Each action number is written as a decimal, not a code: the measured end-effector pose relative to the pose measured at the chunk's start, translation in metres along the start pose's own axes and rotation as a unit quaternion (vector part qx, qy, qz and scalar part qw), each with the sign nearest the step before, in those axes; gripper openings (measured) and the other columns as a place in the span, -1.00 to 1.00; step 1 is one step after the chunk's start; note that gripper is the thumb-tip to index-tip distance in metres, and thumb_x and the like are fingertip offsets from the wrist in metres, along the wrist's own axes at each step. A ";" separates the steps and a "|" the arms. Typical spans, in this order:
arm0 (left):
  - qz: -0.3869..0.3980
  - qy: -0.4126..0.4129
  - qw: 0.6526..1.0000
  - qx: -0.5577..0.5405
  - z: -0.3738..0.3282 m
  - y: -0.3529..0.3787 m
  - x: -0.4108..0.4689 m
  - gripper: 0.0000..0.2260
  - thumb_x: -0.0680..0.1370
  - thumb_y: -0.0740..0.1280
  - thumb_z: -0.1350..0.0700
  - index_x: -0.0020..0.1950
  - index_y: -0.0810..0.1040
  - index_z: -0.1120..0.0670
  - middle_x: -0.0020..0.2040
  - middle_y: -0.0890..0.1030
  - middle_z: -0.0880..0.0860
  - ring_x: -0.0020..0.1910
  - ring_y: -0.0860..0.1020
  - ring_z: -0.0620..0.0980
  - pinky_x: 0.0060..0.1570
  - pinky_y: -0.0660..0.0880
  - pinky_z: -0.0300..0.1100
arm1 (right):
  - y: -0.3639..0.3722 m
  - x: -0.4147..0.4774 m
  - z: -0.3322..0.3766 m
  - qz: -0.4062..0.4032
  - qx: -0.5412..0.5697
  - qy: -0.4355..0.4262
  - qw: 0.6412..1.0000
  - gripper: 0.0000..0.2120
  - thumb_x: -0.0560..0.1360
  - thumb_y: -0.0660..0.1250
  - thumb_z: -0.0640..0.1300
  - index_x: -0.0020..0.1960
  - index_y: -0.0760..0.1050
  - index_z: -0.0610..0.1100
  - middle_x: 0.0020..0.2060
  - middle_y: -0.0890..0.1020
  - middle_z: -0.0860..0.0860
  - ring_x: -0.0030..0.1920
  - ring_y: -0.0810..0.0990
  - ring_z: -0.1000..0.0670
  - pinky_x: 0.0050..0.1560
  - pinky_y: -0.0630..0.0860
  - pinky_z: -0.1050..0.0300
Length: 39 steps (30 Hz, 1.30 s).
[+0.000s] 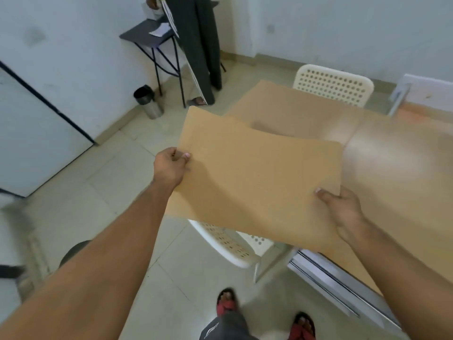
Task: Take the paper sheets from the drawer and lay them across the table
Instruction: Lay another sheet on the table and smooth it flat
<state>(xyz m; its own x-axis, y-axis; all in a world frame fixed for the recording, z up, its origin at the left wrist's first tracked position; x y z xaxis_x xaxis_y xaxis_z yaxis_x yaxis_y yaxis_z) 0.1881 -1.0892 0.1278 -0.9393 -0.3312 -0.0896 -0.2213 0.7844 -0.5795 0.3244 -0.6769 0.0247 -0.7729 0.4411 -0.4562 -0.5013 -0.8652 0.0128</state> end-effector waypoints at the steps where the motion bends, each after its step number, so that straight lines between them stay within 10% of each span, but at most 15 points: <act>1: -0.006 -0.009 1.000 -0.004 0.011 -0.014 0.006 -0.90 0.55 0.43 0.07 -0.05 0.63 0.10 -0.12 0.68 0.08 -0.16 0.65 0.14 -0.06 0.63 0.02 | 0.017 -0.002 0.000 0.000 -0.005 -0.004 1.000 -0.85 0.53 0.43 -0.22 0.10 0.60 -0.10 -0.05 0.68 -0.05 -0.17 0.63 0.00 -0.08 0.57 0.12; 14: 0.074 -0.027 0.996 -0.034 0.109 -0.077 0.158 -0.92 0.59 0.34 0.08 0.01 0.62 0.02 -0.10 0.68 0.04 -0.12 0.67 0.14 -0.05 0.64 0.00 | 0.191 -0.020 -0.010 -0.115 -0.074 -0.020 0.990 -0.74 0.55 0.38 -0.12 0.24 0.54 -0.05 0.08 0.67 -0.06 0.01 0.65 -0.13 0.15 0.59 -0.12; 39: 0.246 -0.056 0.962 0.103 0.067 0.167 0.296 -0.78 0.57 0.30 0.18 0.15 0.66 0.03 -0.05 0.67 0.00 -0.07 0.64 0.06 -0.10 0.54 -0.16 | 0.140 0.091 -0.049 -0.342 -0.097 0.132 0.925 -0.52 0.58 0.31 -0.03 0.47 0.36 -0.09 0.32 0.54 -0.12 0.26 0.53 -0.19 0.20 0.41 0.04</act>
<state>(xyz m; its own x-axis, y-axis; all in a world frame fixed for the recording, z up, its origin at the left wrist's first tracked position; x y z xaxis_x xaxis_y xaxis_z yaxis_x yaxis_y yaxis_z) -0.1095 -1.0912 -0.0498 -0.8802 -0.0091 -0.4745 0.3109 0.7443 -0.5911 0.2029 -0.7698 -0.0589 -0.1661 0.8501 -0.4998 -0.7390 -0.4429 -0.5077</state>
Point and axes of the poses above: each hand's wrist, its own x-axis towards the middle knuckle, its own y-axis out of the palm, z = x × y, the point moved 7 cm from there along x, towards the middle knuckle
